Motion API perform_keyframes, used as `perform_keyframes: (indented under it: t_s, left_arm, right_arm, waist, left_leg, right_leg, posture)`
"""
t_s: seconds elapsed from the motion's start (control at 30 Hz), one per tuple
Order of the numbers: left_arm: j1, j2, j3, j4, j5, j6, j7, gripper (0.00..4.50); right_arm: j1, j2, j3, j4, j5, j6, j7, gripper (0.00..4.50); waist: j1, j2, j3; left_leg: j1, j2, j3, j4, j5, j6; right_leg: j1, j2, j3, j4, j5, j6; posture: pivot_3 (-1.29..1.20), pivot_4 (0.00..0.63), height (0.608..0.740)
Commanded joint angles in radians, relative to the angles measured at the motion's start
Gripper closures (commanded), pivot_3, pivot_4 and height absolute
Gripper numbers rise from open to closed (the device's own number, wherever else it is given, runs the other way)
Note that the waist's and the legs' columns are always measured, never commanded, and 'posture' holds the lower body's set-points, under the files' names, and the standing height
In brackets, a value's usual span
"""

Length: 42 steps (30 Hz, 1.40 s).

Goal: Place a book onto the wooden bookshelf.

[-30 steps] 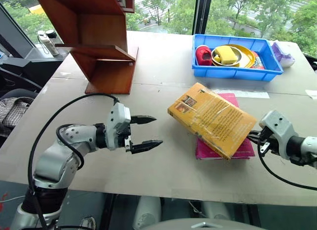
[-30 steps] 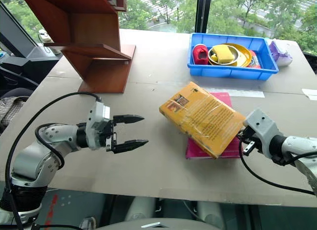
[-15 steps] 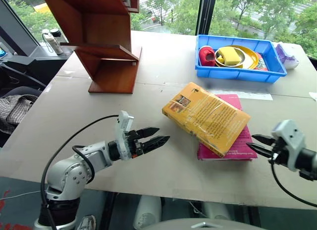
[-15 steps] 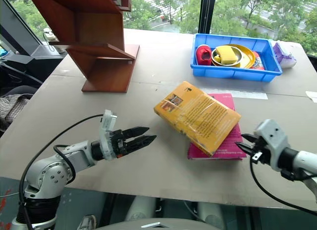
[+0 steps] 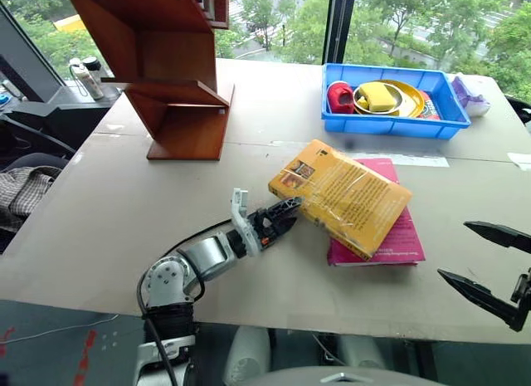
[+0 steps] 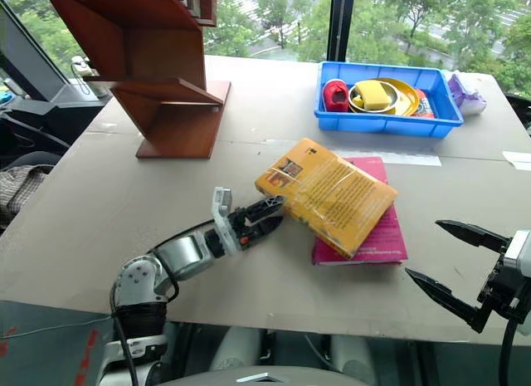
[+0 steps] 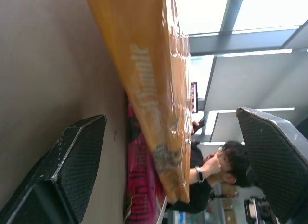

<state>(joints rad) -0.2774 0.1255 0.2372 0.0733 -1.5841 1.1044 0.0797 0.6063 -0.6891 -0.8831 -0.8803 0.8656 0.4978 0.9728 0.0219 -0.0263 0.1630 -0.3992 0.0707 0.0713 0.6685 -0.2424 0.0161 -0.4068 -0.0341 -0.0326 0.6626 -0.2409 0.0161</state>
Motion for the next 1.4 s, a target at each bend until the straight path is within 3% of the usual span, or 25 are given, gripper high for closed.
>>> perform_keyframes:
  t_s: [0.03, 0.17, 0.37, 0.5, 0.6, 0.7, 0.87, 0.97, 1.13, 1.2, 1.4]
  left_arm:
    - [-0.029, -0.028, -0.003, 0.083, 0.015, -0.02, 0.008, 0.0]
    - [-0.073, -0.056, -0.022, 0.14, 0.077, -0.028, -0.025, 0.0]
    - [-0.101, -0.077, -0.006, 0.146, 0.123, -0.027, -0.074, 2.88]
    - [-0.106, -0.063, 0.012, 0.093, 0.124, -0.032, -0.108, 4.28]
    - [-0.126, -0.004, 0.021, -0.007, 0.16, -0.059, -0.173, 4.33]
    - [-0.178, 0.12, -0.006, -0.147, 0.247, -0.08, -0.3, 4.33]
    - [-0.351, 0.411, -0.136, -0.293, 0.597, -0.289, -0.616, 4.34]
    - [-0.513, 0.542, -0.212, -0.284, 0.859, -0.534, -0.766, 4.34]
    - [-0.75, 0.673, -0.327, -0.213, 1.243, -0.9, -0.911, 4.34]
    - [-0.803, 0.717, -0.359, -0.195, 1.331, -0.956, -0.961, 4.34]
    - [-0.904, 0.896, -0.406, -0.149, 1.504, -0.904, -1.113, 4.34]
  right_arm:
    - [0.028, 0.005, -0.051, -0.044, 0.057, -0.013, -0.034, 0.07]
    - [0.069, 0.014, -0.066, -0.07, 0.078, -0.026, -0.059, 0.07]
    - [0.066, -0.001, -0.045, -0.091, 0.109, -0.034, -0.115, 0.0]
    - [0.018, -0.025, 0.015, -0.088, 0.107, -0.034, -0.144, 0.0]
    - [-0.071, -0.055, 0.094, -0.066, 0.111, -0.036, -0.174, 0.0]
    - [-0.191, -0.081, 0.186, -0.028, 0.116, -0.034, -0.206, 0.0]
    - [-0.404, -0.105, 0.332, 0.063, 0.119, -0.04, -0.213, 0.0]
    - [-0.544, -0.11, 0.395, 0.127, 0.121, -0.042, -0.208, 0.0]
    - [-0.71, -0.111, 0.46, 0.231, 0.101, -0.05, -0.173, 0.0]
    - [-0.746, -0.11, 0.483, 0.264, 0.077, -0.063, -0.15, 0.0]
    - [-0.848, -0.088, 0.545, 0.352, 0.005, -0.109, -0.114, 0.0]
  waist:
    - [0.001, 0.0, -0.002]
    - [0.002, 0.004, -0.008]
    - [-0.001, 0.007, -0.01]
    - [-0.004, 0.005, -0.009]
    - [-0.01, 0.002, -0.007]
    - [-0.013, -0.003, -0.004]
    - [-0.006, -0.005, 0.0]
    - [-0.003, -0.005, 0.0]
    - [-0.003, -0.008, 0.005]
    - [-0.003, -0.007, 0.005]
    - [-0.01, -0.005, 0.009]
  left_leg:
    - [0.0, 0.0, 0.0, 0.0, 0.0, 0.0]
    - [0.0, 0.0, 0.0, 0.0, 0.0, 0.0]
    - [0.0, -0.002, -0.001, 0.0, 0.0, 0.0]
    - [0.0, -0.002, -0.002, 0.0, 0.0, 0.0]
    - [-0.002, -0.002, -0.002, 0.0, 0.0, 0.0]
    - [-0.003, -0.002, -0.003, -0.002, 0.0, 0.0]
    - [-0.005, -0.003, -0.002, -0.004, 0.0, 0.0]
    - [-0.012, -0.005, -0.001, -0.003, 0.0, 0.0]
    - [-0.019, -0.008, -0.002, -0.003, 0.0, 0.001]
    - [-0.018, -0.008, -0.001, -0.003, -0.001, 0.002]
    - [-0.018, -0.008, 0.001, -0.004, -0.002, 0.003]
  right_leg:
    - [0.0, 0.0, 0.0, 0.0, 0.0, 0.0]
    - [0.0, 0.0, 0.0, 0.0, 0.0, 0.0]
    - [0.0, -0.001, -0.002, 0.0, 0.0, 0.0]
    - [0.0, -0.001, -0.002, -0.001, 0.0, 0.0]
    - [-0.001, -0.001, -0.001, -0.001, 0.0, 0.0]
    - [-0.003, 0.002, 0.001, -0.001, 0.0, -0.001]
    - [-0.005, 0.002, 0.003, -0.003, 0.002, -0.005]
    - [-0.009, 0.001, 0.001, -0.006, 0.002, -0.005]
    - [-0.014, 0.002, 0.001, -0.008, 0.004, -0.002]
    - [-0.013, 0.002, 0.002, -0.008, 0.003, 0.002]
    - [-0.015, 0.002, 0.004, -0.007, 0.002, 0.004]
  posture:
    - [0.0, 0.15, 0.74]
    - [0.0, 0.15, 0.74]
    - [0.0, 0.15, 0.74]
    - [0.0, 0.15, 0.74]
    - [0.0, 0.15, 0.74]
    - [0.0, 0.15, 0.74]
    - [0.0, 0.15, 0.74]
    - [0.0, 0.15, 0.74]
    - [0.0, 0.15, 0.74]
    - [0.0, 0.15, 0.74]
    - [0.0, 0.15, 0.74]
